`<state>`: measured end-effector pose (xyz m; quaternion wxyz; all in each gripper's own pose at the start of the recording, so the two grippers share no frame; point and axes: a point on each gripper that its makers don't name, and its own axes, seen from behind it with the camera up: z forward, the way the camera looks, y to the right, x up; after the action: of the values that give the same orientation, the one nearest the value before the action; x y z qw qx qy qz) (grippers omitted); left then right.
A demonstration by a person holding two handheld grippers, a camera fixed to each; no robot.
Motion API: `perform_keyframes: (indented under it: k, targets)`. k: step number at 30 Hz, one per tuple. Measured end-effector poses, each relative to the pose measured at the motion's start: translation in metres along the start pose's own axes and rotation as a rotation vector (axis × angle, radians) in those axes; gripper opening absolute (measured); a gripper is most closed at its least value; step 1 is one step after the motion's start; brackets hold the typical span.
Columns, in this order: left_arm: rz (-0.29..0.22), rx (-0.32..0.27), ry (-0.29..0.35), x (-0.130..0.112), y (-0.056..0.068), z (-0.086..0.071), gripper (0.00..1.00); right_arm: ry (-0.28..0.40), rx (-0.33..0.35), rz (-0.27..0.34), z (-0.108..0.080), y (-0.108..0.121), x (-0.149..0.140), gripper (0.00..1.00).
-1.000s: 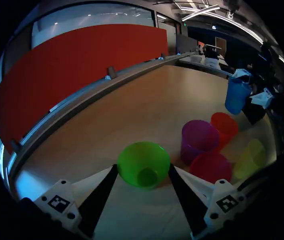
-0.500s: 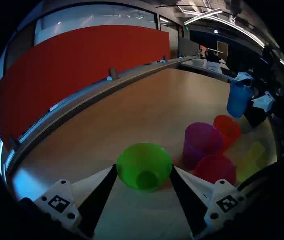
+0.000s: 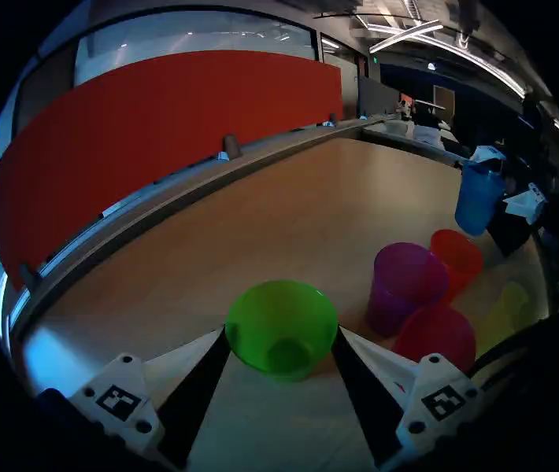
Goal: Pour water
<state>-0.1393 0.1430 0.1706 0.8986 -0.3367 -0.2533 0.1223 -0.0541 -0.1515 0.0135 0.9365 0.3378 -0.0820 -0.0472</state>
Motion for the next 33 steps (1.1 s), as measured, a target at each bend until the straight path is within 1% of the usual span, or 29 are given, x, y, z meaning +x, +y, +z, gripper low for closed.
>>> perform_keyframes:
  k: [2, 8, 14, 20, 26, 29, 33]
  targets:
    - [-0.003, 0.000, 0.008, 0.000, 0.001, 0.001, 0.87, 0.001, 0.000, 0.001, 0.000, 0.000, 0.000, 0.91]
    - [0.011, 0.024, 0.035, 0.002, -0.002, 0.000, 0.86, 0.003, -0.005, 0.004, 0.000, 0.001, 0.001, 0.91]
    - [-0.013, 0.025, 0.074, 0.011, -0.001, -0.010, 0.86, 0.006, -0.004, 0.004, -0.001, -0.001, 0.003, 0.91]
    - [-0.017, 0.047, 0.111, 0.021, 0.000, -0.030, 0.86, 0.011, -0.007, -0.005, -0.005, -0.004, 0.007, 0.91]
    - [-0.024, 0.075, 0.149, 0.027, 0.003, -0.056, 0.86, 0.018, -0.009, -0.010, -0.009, -0.009, 0.013, 0.91]
    - [-0.027, 0.090, 0.165, 0.030, 0.006, -0.069, 0.86, 0.019, -0.009, -0.015, -0.012, -0.012, 0.015, 0.91]
    - [-0.026, 0.110, 0.187, 0.033, 0.014, -0.086, 0.86, 0.019, -0.009, -0.018, -0.014, -0.016, 0.017, 0.91]
